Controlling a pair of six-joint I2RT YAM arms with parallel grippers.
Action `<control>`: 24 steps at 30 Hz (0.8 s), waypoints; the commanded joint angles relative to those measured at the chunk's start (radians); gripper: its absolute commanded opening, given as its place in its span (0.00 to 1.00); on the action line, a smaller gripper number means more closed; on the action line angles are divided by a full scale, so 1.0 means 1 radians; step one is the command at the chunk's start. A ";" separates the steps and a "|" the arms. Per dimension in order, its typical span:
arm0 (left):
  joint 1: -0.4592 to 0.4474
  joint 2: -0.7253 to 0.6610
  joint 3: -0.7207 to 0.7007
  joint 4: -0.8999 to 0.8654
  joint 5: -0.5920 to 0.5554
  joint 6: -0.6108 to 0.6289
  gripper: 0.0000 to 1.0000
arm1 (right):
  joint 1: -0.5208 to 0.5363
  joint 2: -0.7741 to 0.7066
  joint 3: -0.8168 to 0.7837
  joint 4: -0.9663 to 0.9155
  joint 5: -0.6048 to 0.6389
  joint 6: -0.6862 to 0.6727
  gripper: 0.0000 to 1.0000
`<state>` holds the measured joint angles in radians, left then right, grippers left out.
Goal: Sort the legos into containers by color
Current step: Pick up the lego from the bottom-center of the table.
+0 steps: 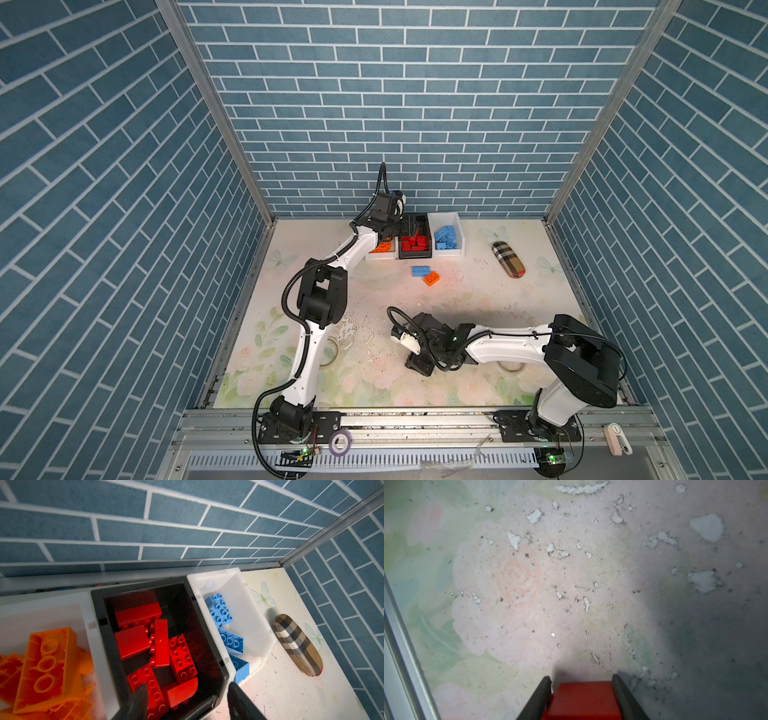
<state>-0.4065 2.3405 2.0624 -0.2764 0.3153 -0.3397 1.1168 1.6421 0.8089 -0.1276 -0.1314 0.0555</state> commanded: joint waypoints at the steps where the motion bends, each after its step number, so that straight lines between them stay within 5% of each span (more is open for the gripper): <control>1: 0.001 -0.090 -0.079 0.052 -0.004 0.011 0.63 | -0.012 0.000 0.008 -0.034 0.031 0.012 0.41; 13: 0.001 -0.307 -0.426 0.201 -0.022 -0.003 0.64 | -0.163 -0.077 -0.013 0.060 -0.039 0.099 0.40; 24: 0.001 -0.478 -0.705 0.251 -0.053 0.016 0.65 | -0.372 -0.081 0.010 0.236 -0.248 0.222 0.41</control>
<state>-0.4065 1.9171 1.4010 -0.0544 0.2745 -0.3416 0.7830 1.5719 0.8070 0.0391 -0.2863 0.2161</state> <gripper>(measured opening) 0.644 0.450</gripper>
